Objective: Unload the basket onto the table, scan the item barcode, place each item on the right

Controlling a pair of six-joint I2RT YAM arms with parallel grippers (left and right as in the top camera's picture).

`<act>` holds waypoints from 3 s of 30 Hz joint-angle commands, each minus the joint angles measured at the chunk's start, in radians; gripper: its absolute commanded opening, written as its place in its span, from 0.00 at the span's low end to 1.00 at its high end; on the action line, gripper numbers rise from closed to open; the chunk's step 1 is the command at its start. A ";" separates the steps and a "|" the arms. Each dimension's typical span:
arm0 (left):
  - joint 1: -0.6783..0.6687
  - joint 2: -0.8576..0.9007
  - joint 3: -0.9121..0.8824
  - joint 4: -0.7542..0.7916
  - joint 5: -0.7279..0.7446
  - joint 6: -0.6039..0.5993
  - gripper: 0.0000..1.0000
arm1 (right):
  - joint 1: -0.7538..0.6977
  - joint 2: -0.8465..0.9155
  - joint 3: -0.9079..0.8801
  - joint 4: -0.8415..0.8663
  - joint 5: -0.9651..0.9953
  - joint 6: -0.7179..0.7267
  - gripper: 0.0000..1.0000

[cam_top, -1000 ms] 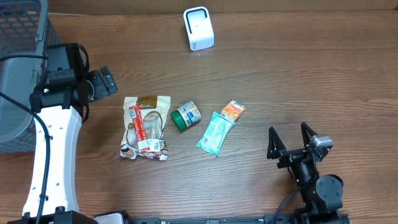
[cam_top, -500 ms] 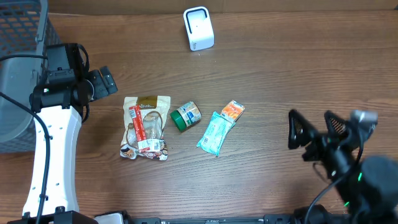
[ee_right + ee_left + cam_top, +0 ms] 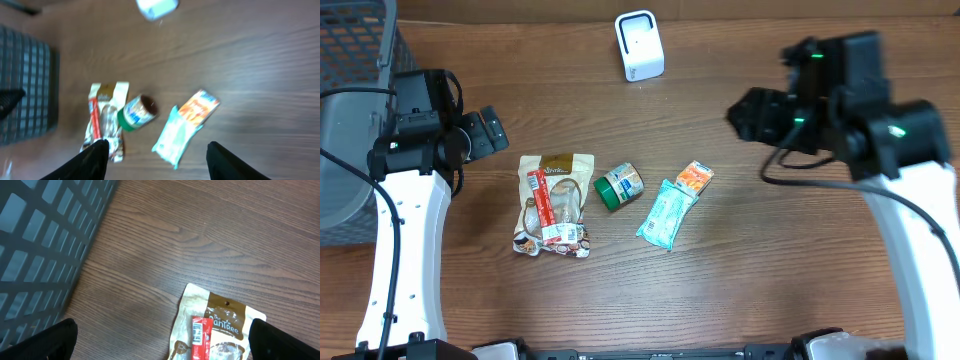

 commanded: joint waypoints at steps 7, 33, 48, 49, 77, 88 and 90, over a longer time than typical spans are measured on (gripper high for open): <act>0.003 -0.005 0.020 0.002 -0.005 0.019 1.00 | 0.354 0.317 0.019 0.090 0.145 0.525 0.89; 0.003 -0.005 0.020 0.002 -0.005 0.019 1.00 | 0.444 0.467 0.066 0.249 0.265 -0.466 0.16; 0.003 -0.005 0.020 0.002 -0.005 0.019 1.00 | 0.434 0.631 0.013 0.413 0.319 -0.457 0.17; 0.003 -0.005 0.020 0.002 -0.005 0.019 1.00 | 0.434 0.631 0.013 0.383 0.320 -0.449 0.17; 0.003 -0.005 0.020 0.002 -0.005 0.019 1.00 | 0.434 0.650 0.317 -0.003 0.290 -0.042 0.83; 0.003 -0.005 0.020 0.002 -0.005 0.019 1.00 | 0.446 0.674 0.154 0.107 0.286 0.037 0.80; 0.003 -0.005 0.020 0.002 -0.005 0.019 1.00 | 0.448 0.674 0.134 0.137 0.285 0.037 0.80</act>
